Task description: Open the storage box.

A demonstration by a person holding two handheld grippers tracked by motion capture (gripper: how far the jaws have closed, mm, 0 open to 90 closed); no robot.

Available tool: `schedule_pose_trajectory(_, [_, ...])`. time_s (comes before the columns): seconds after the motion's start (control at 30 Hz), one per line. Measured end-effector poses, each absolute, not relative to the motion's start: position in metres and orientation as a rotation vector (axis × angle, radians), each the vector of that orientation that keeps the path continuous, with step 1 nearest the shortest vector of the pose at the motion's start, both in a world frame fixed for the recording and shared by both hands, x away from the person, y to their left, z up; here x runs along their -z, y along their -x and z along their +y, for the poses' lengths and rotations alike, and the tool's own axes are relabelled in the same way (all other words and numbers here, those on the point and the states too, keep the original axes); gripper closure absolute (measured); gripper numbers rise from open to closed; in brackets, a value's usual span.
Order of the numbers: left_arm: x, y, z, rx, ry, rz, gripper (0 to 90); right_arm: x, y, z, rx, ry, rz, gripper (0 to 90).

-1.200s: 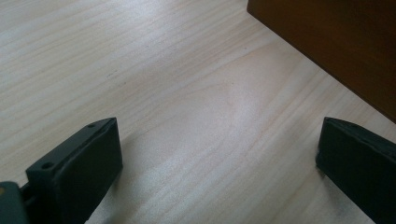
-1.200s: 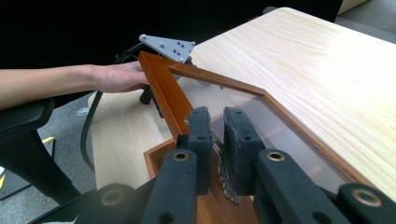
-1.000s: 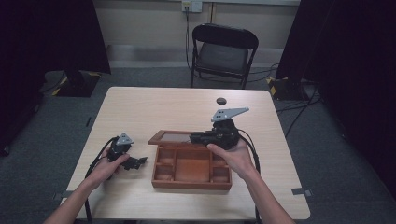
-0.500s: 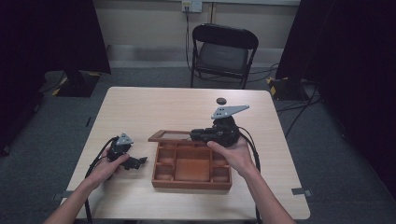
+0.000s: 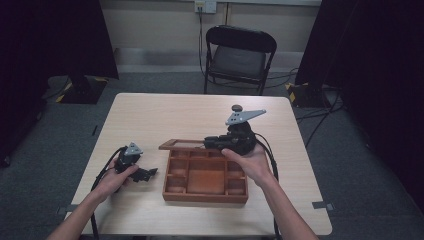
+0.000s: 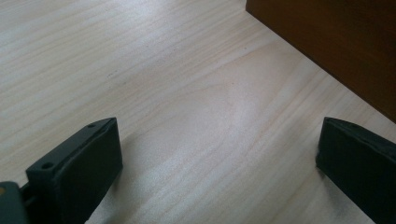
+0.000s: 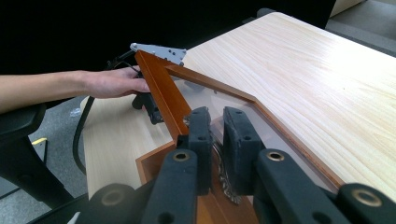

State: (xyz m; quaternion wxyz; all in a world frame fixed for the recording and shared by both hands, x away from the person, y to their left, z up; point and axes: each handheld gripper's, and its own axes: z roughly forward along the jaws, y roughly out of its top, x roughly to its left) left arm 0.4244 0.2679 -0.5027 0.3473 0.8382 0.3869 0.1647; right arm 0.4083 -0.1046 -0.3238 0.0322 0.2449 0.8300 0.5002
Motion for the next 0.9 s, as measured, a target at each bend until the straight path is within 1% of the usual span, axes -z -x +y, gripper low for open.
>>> schedule_pose_trajectory(0.37, [0.503, -0.424, 0.268, -0.427, -2.174, 1.004, 0.0, 0.319, -0.412, -0.103, -1.521, -0.750, 2.560, 82.8])
schedule_pose_trajectory(0.43, [0.503, -0.424, 0.268, -0.427, -2.174, 1.004, 0.0, 0.316, -0.414, -0.102, -1.515, -0.750, 2.547, 84.0])
schedule_pose_trajectory(0.9, [0.503, -0.424, 0.268, -0.427, -2.174, 1.004, 0.0, 0.311, -0.419, -0.102, -1.508, -0.748, 2.538, 82.9])
